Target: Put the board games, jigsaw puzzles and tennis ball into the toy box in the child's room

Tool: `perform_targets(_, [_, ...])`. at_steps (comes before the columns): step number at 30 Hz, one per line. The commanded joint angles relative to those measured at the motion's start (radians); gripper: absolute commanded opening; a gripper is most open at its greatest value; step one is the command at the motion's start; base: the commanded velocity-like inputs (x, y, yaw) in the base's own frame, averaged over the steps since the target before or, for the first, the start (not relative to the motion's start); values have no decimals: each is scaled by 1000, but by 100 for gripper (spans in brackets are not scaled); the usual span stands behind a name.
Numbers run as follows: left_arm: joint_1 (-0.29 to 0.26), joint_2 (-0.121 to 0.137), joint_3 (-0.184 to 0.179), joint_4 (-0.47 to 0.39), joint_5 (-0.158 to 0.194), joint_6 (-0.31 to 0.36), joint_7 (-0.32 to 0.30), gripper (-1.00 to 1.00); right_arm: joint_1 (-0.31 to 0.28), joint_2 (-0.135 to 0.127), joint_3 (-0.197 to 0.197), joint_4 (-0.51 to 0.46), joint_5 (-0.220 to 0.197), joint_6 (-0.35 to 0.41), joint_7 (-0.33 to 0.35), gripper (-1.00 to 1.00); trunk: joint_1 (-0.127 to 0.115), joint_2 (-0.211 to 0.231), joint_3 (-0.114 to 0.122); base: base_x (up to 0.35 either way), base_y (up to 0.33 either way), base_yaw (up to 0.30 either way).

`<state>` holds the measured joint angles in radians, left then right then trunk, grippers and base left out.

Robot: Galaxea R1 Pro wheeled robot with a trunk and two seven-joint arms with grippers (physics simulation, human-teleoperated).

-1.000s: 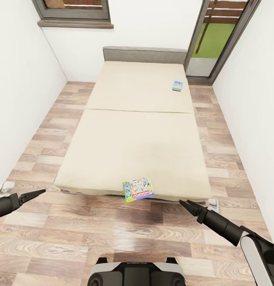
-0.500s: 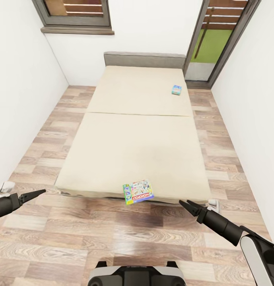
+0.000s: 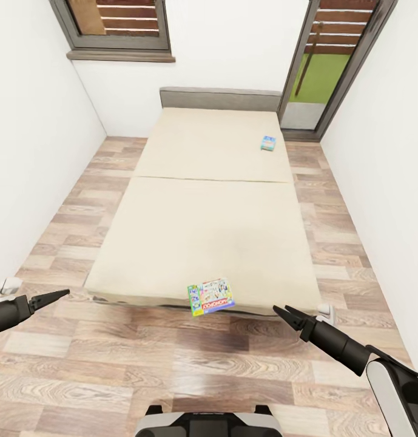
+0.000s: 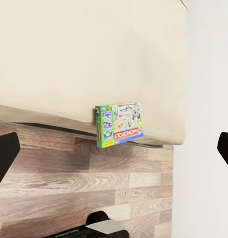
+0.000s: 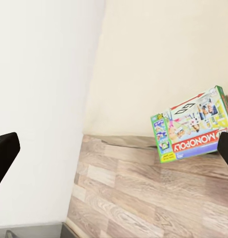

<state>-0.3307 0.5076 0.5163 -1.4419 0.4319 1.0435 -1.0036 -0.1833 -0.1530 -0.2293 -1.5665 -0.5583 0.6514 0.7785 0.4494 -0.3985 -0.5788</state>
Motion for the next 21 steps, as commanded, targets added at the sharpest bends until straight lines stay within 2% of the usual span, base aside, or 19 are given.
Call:
perform_targets(1, [-1,0,1,0,-2,4,-5,100,-1,0,-1,0,-5,7,1,100,1,-1,0,0,0,0])
perform_targets(21, [-1,0,1,0,-2,4,-4,100,-1,1,1,0,-5,7,1,100,1,-1,34,0,0,0])
